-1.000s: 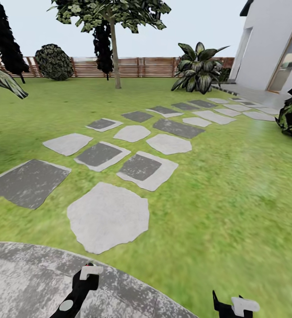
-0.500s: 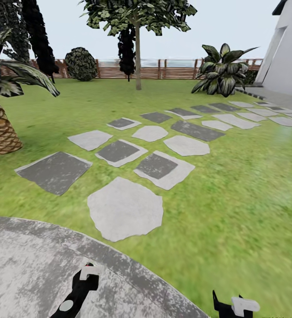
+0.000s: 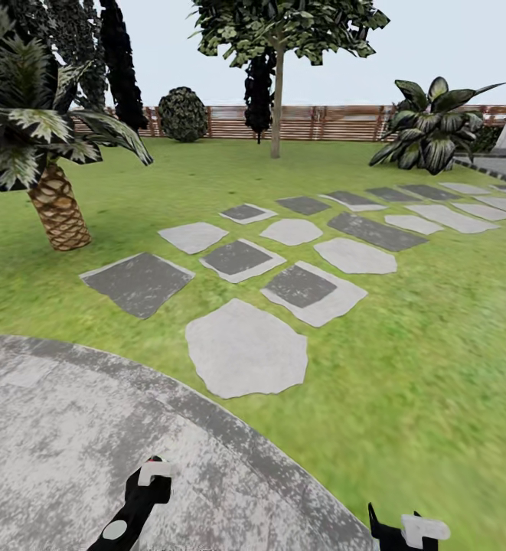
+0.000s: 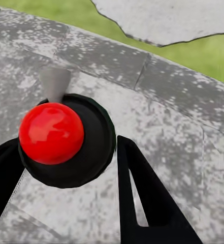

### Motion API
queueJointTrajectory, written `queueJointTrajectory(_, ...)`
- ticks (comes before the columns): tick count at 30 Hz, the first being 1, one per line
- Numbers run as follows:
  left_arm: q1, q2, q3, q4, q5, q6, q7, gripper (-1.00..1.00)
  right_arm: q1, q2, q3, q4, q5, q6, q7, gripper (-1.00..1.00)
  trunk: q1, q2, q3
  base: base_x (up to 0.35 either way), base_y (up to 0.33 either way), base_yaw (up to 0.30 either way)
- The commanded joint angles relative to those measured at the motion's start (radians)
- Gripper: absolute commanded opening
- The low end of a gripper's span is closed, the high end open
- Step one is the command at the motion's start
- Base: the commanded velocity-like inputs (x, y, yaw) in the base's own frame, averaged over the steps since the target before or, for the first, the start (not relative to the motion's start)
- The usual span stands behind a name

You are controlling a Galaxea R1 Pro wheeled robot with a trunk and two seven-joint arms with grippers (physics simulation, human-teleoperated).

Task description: Pick up the pesticide atomizer in the garden and spray insectifuge to fully cover both potted plants in the garden.

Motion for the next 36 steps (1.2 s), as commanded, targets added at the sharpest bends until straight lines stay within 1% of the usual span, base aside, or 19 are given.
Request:
queueJointTrajectory(1, -0.001, 0.000, 0.000, 0.001, -0.004, -0.003, 0.000, -1.00, 0.000, 0.000, -0.003, 0.000, 0.006, -0.003, 0.000, 1.00, 0.000, 0.000, 0.000, -0.005, 0.000, 0.268)
queueJointTrajectory(36, -0.001, 0.002, 0.000, 0.002, -0.004, -0.003, 0.000, -1.00, 0.000, 0.000, -0.003, 0.001, 0.006, -0.003, 0.000, 1.00, 0.000, 0.000, 0.022, 0.000, 0.000, 0.268)
